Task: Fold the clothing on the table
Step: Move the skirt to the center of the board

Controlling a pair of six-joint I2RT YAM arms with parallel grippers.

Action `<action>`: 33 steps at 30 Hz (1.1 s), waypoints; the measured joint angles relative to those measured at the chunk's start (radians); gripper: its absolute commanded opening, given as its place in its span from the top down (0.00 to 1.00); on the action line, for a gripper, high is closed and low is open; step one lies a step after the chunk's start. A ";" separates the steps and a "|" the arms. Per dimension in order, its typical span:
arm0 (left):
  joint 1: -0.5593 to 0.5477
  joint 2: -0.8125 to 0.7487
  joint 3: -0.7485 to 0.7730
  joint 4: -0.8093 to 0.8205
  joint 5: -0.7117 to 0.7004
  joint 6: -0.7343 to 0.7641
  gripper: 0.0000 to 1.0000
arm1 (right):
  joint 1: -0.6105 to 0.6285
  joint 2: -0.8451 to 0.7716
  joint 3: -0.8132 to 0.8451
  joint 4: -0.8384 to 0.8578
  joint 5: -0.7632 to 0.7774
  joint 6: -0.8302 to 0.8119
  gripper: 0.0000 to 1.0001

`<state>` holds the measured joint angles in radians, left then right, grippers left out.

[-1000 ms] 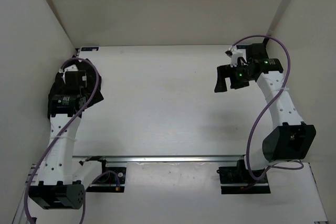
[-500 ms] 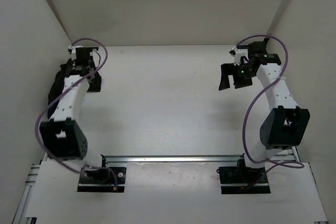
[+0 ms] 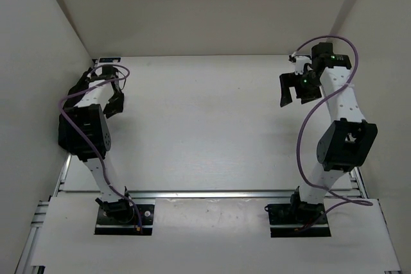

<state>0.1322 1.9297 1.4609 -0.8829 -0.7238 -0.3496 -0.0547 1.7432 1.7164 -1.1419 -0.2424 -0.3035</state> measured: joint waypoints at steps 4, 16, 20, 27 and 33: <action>-0.007 0.000 0.045 0.011 -0.028 0.010 0.03 | 0.045 0.089 0.050 -0.037 0.051 -0.015 0.01; 0.091 -0.006 0.085 0.046 -0.049 0.040 0.02 | 0.114 0.108 0.077 -0.094 0.030 -0.043 0.01; 0.127 -0.006 0.068 0.050 -0.035 0.037 0.01 | 0.137 0.108 0.086 -0.100 0.029 -0.058 0.01; 0.173 -0.004 0.050 0.064 0.044 0.017 1.00 | 0.136 0.108 0.086 -0.110 0.030 -0.068 0.01; 0.146 -0.004 0.039 0.064 0.120 0.015 1.00 | 0.115 0.092 0.058 -0.084 0.029 -0.057 0.01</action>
<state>0.2787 1.9259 1.5002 -0.8188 -0.6037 -0.3347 0.0601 1.8355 1.7748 -1.2263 -0.2134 -0.3607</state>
